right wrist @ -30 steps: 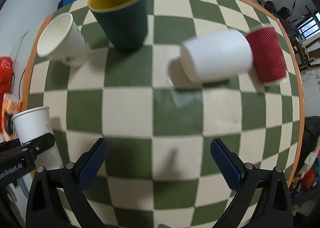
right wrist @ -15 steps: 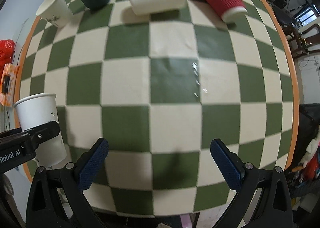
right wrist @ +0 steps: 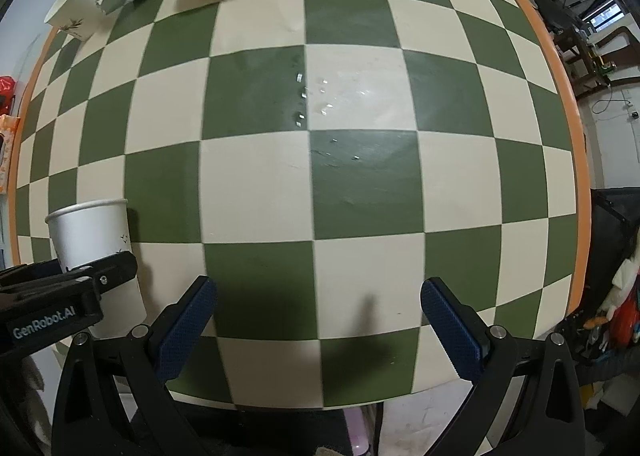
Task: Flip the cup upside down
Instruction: 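Lift the calligraphy cup with the left gripper and set it down upright nearer the tools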
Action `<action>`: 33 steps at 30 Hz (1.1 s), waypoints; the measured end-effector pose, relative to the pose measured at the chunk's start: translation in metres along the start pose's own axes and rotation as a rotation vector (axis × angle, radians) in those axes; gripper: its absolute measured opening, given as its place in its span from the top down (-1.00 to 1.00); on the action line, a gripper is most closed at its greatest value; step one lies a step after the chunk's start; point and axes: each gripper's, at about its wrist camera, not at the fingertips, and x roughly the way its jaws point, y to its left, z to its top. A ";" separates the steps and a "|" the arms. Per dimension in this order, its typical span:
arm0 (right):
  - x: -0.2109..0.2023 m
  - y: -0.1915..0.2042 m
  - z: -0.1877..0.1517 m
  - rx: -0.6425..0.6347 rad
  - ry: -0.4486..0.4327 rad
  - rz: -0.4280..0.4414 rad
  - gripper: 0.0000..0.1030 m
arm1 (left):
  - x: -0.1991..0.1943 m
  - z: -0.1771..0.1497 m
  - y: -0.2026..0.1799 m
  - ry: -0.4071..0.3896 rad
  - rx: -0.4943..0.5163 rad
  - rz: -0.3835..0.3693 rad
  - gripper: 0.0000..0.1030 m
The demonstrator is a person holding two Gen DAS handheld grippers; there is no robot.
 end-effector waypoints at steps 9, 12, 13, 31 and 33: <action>0.000 -0.021 -0.002 0.009 -0.007 0.004 -1.00 | 0.001 0.007 0.001 -0.013 0.031 0.053 -0.21; -0.006 -0.025 0.007 0.014 -0.015 0.007 -1.00 | 0.004 0.008 -0.007 -0.025 0.025 0.061 -0.25; -0.008 -0.027 0.007 0.016 -0.018 0.008 -1.00 | 0.010 0.005 -0.015 -0.033 0.024 0.064 -0.30; -0.071 0.001 -0.002 -0.095 -0.111 0.083 -1.00 | -0.082 -0.041 -0.008 -0.255 -0.066 0.109 -0.65; -0.081 0.011 -0.003 -0.144 -0.123 0.084 -1.00 | -0.097 -0.052 0.003 -0.285 -0.083 0.136 -0.65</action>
